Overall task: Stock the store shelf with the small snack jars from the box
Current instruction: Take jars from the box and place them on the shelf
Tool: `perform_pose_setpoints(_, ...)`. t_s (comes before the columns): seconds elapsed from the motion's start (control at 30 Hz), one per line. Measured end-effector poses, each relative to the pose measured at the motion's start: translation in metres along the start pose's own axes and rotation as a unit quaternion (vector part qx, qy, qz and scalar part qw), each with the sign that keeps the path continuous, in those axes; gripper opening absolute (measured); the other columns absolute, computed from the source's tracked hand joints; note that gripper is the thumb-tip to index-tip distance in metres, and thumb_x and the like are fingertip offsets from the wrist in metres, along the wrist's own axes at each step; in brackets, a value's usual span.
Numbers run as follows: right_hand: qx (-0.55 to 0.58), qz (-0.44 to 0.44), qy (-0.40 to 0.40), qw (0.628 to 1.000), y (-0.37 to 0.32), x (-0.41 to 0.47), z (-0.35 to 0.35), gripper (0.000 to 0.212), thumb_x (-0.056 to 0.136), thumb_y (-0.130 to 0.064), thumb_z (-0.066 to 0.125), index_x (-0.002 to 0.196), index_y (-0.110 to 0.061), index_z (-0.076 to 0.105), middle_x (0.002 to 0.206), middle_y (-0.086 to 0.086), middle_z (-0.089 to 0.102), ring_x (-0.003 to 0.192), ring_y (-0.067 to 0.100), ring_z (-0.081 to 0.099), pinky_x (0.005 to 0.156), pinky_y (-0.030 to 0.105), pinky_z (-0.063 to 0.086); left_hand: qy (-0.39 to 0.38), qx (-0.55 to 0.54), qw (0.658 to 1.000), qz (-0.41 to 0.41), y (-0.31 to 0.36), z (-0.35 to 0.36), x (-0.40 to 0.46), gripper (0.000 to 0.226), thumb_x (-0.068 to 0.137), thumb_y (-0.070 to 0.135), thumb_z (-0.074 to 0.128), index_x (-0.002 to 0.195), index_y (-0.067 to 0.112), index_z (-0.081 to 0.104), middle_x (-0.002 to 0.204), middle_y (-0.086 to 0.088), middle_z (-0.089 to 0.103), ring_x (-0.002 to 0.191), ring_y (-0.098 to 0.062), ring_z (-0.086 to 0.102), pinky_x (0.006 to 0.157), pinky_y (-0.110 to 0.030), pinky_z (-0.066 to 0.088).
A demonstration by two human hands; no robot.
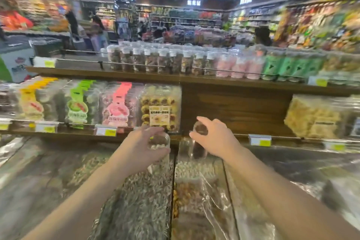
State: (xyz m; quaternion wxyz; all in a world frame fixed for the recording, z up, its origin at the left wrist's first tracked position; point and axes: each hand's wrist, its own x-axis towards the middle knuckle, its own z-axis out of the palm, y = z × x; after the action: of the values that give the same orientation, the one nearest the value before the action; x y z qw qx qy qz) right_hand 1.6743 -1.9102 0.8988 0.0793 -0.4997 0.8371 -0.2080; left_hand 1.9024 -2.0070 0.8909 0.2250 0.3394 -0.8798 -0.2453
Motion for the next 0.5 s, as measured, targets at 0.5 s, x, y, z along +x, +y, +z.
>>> perform_pose_setpoints(0.5, -0.003, 0.016, -0.028, 0.999, 0.145, 0.16, -0.027, 0.066, 0.097, -0.06, 0.055, 0.155, -0.04, 0.031, 0.151, 0.008, 0.043, 0.124, 0.028, 0.059, 0.093, 0.034, 0.055, -0.014, -0.014, 0.998, -0.055, 0.052, 0.107, 0.131, 0.067, 0.085, 0.057, 0.069, 0.146, 0.037, 0.049, 0.133, 0.019, 0.05, 0.114, -0.002, 0.053, 0.091, -0.019, 0.041)
